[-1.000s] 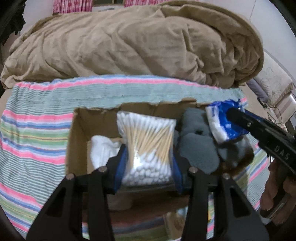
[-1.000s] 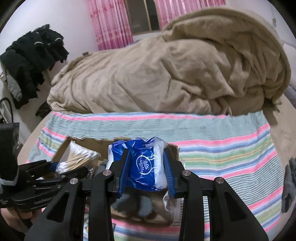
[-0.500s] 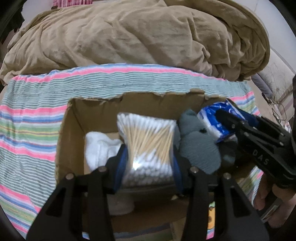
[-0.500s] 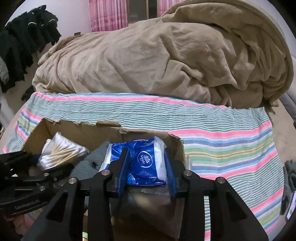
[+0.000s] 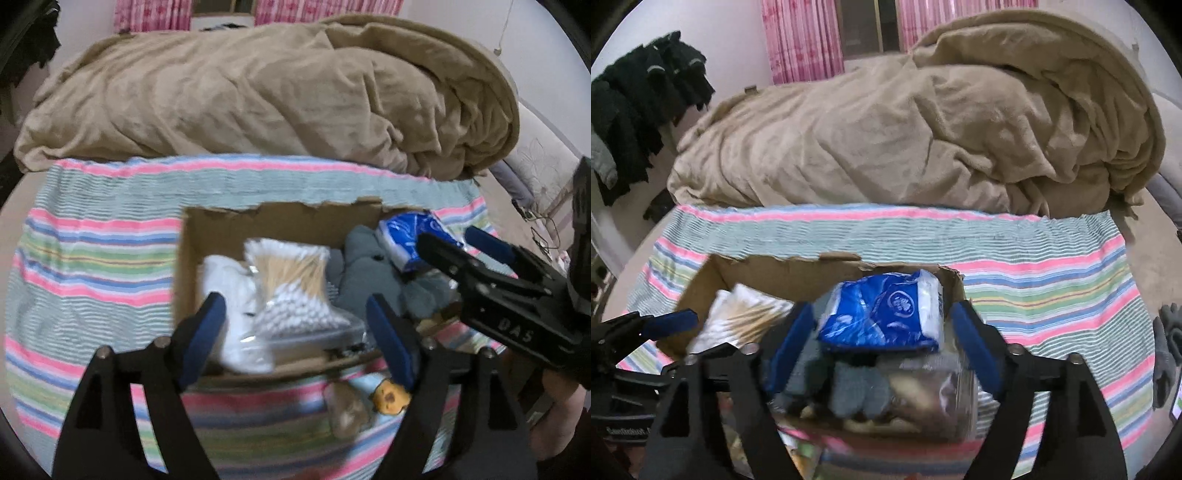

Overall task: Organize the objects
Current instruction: 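Carry the swab bag and blue packet into the box and open both tools, then grasp the bear-print tissue pack with the right tool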

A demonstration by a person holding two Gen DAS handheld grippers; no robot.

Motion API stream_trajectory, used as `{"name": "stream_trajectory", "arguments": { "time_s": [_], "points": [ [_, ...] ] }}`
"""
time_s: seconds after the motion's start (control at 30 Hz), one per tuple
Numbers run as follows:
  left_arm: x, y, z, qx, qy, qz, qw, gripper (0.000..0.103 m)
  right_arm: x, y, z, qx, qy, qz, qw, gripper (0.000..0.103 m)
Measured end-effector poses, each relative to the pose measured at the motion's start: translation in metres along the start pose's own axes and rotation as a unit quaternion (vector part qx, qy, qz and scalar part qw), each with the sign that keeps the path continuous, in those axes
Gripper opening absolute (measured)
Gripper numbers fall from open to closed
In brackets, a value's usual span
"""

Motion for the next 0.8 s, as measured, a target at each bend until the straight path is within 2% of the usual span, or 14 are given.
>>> {"name": "stream_trajectory", "arguments": {
  "time_s": [0.27, 0.47, 0.8],
  "points": [
    [0.011, -0.067, -0.012, -0.014, -0.005, 0.05, 0.9986, 0.087, 0.007, -0.042, -0.012, -0.009, -0.001, 0.019, 1.0, 0.087],
    [0.024, -0.106, -0.019, -0.02, -0.004, 0.071, 0.9973, 0.088, 0.021, -0.077, -0.023, -0.017, -0.001, 0.026, 1.0, 0.087],
    [0.053, -0.122, -0.034, -0.026, -0.018, 0.07, 0.997, 0.089, 0.049, -0.104, -0.043, -0.032, -0.012, 0.019, 0.999, 0.087]
  ]
}}
Point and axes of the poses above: each gripper's, at about its wrist camera, not at the fingertips, and y roughly the way its jaws point, z to its right, x to its underside, the point moved 6 cm from there along y, roughly the way its jaws point, and after that the axes turned 2 degrees about -z, right-handed, at the moved point
